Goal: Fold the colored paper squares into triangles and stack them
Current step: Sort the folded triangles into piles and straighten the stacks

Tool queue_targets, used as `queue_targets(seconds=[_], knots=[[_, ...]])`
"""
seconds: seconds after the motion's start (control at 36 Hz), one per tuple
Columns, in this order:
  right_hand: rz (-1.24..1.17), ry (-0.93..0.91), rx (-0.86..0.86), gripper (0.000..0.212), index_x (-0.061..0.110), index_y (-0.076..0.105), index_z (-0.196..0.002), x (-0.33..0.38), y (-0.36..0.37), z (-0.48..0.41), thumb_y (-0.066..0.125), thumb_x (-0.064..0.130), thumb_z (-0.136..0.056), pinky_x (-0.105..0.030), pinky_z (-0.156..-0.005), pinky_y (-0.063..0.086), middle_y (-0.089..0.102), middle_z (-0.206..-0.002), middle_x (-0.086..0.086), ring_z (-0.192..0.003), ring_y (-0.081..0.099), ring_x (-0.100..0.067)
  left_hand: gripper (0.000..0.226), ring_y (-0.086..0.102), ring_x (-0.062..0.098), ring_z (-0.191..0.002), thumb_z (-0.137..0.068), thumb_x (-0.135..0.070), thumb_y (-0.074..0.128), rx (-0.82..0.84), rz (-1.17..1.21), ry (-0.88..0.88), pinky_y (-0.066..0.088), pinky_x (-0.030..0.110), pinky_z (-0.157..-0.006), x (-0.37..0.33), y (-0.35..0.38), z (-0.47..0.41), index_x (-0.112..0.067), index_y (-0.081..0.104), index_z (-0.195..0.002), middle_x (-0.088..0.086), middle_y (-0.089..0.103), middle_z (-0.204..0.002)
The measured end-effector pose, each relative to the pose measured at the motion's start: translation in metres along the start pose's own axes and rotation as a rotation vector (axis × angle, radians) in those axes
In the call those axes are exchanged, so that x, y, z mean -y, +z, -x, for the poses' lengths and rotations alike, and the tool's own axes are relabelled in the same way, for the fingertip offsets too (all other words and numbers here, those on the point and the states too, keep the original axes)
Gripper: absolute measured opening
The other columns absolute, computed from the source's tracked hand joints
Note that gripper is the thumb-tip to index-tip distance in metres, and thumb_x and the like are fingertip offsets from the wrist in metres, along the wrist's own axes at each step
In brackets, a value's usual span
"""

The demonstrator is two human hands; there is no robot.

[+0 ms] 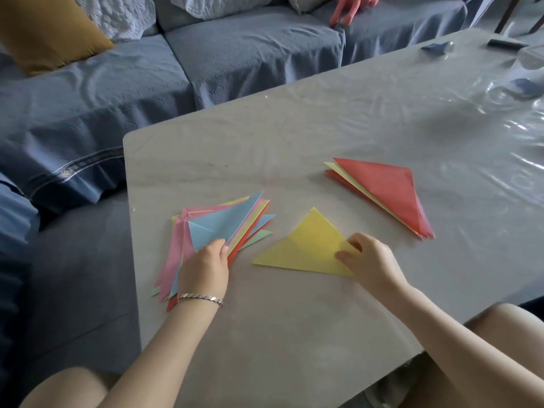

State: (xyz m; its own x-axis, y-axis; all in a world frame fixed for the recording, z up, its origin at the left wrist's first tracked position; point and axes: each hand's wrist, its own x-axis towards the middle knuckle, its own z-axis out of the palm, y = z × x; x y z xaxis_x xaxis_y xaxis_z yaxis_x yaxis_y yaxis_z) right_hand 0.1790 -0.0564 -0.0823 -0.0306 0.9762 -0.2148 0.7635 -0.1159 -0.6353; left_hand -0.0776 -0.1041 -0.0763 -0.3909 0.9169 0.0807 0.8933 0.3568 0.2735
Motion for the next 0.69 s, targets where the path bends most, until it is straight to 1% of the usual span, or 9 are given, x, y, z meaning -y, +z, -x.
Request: queue_targets(seconds=[0.06, 0.11, 0.17, 0.28, 0.39, 0.47, 0.53, 0.61, 0.69], knots=[[-0.210, 0.006, -0.069, 0.013, 0.018, 0.058, -0.092, -0.004, -0.002, -0.002, 0.066, 0.018, -0.082, -0.023, -0.056, 0.040, 0.057, -0.087, -0.002, -0.075, 0.053, -0.019, 0.023, 0.050, 0.033, -0.062, -0.095, -0.018, 0.045, -0.051, 0.015, 0.014, 0.031, 0.029, -0.055, -0.001, -0.002, 0.000, -0.003, 0.062, -0.091, 0.012, 0.057, -0.065], [-0.414, 0.003, -0.196, 0.036, 0.020, 0.054, -0.113, -0.007, -0.007, -0.007, 0.067, 0.011, -0.082, -0.023, -0.061, 0.040, 0.056, -0.088, 0.002, -0.081, 0.055, -0.019, 0.007, 0.056, 0.034, -0.051, -0.085, -0.001, 0.058, -0.116, 0.034, 0.116, 0.035, 0.027, -0.046, -0.007, -0.006, 0.001, -0.002, 0.065, -0.083, 0.015, 0.059, -0.056], [-0.511, -0.057, -0.344, 0.053, 0.022, 0.043, -0.127, -0.009, -0.017, -0.019, 0.065, 0.004, -0.083, -0.025, -0.065, 0.042, 0.055, -0.086, 0.004, -0.078, 0.054, -0.017, 0.013, 0.056, 0.026, -0.039, -0.068, 0.007, 0.064, -0.233, 0.016, 0.259, 0.035, 0.020, -0.036, -0.017, -0.006, 0.004, -0.004, 0.067, -0.074, 0.010, 0.060, -0.050], [-0.524, -0.138, -0.547, 0.030, 0.015, 0.058, -0.112, -0.014, -0.040, -0.054, 0.058, 0.001, -0.085, -0.013, -0.066, 0.042, 0.064, -0.096, -0.009, -0.073, 0.057, -0.012, 0.022, 0.066, 0.020, -0.055, -0.067, 0.001, 0.056, -0.397, 0.041, 0.462, 0.045, 0.026, -0.053, -0.035, -0.004, 0.008, -0.003, 0.071, -0.082, 0.007, 0.072, -0.073], [-0.507, -0.094, -0.683, 0.017, 0.008, 0.069, -0.100, -0.018, -0.060, -0.079, 0.058, 0.008, -0.087, -0.005, -0.066, 0.038, 0.068, -0.098, -0.006, -0.070, 0.057, 0.002, 0.033, 0.070, 0.020, -0.069, -0.075, -0.007, 0.041, -0.339, 0.088, 0.504, 0.052, 0.026, -0.058, -0.040, -0.002, 0.011, -0.001, 0.071, -0.088, 0.010, 0.073, -0.085], [-0.613, -0.157, -0.724, 0.015, 0.011, 0.068, -0.100, -0.012, -0.074, -0.084, 0.060, 0.009, -0.087, -0.004, -0.069, 0.040, 0.065, -0.074, 0.028, -0.067, 0.055, 0.016, 0.033, 0.070, 0.020, -0.075, -0.075, -0.007, 0.042, -0.304, 0.095, 0.518, 0.053, 0.026, -0.062, -0.040, 0.000, 0.014, -0.001, 0.071, -0.090, 0.010, 0.073, -0.088], [-0.639, -0.259, -0.692, 0.016, 0.015, 0.065, -0.099, -0.005, -0.077, -0.081, 0.062, 0.006, -0.085, -0.005, -0.069, 0.040, 0.061, -0.069, 0.037, -0.068, 0.055, 0.015, 0.032, 0.070, 0.021, -0.078, -0.075, -0.006, 0.043, -0.281, 0.095, 0.522, 0.054, 0.027, -0.064, -0.040, 0.003, 0.016, -0.001, 0.071, -0.091, 0.011, 0.072, -0.089], [-0.569, -0.473, -0.587, 0.017, 0.014, 0.066, -0.096, 0.008, -0.074, -0.071, 0.067, 0.010, -0.080, -0.009, -0.073, 0.040, 0.064, -0.076, 0.029, -0.074, 0.056, 0.010, 0.033, 0.070, 0.020, -0.079, -0.076, -0.007, 0.041, -0.251, 0.071, 0.522, 0.054, 0.027, -0.064, -0.042, 0.005, 0.015, -0.001, 0.071, -0.089, 0.011, 0.072, -0.088], [-0.275, -0.756, -0.578, 0.012, 0.002, 0.071, -0.089, 0.016, -0.068, -0.064, 0.068, 0.005, -0.078, -0.009, -0.081, 0.041, 0.061, -0.087, 0.008, -0.082, 0.055, 0.001, 0.034, 0.071, 0.019, -0.078, -0.075, -0.006, 0.039, -0.240, 0.017, 0.558, 0.053, 0.025, -0.062, -0.045, 0.008, 0.012, -0.001, 0.070, -0.089, 0.011, 0.072, -0.088]])
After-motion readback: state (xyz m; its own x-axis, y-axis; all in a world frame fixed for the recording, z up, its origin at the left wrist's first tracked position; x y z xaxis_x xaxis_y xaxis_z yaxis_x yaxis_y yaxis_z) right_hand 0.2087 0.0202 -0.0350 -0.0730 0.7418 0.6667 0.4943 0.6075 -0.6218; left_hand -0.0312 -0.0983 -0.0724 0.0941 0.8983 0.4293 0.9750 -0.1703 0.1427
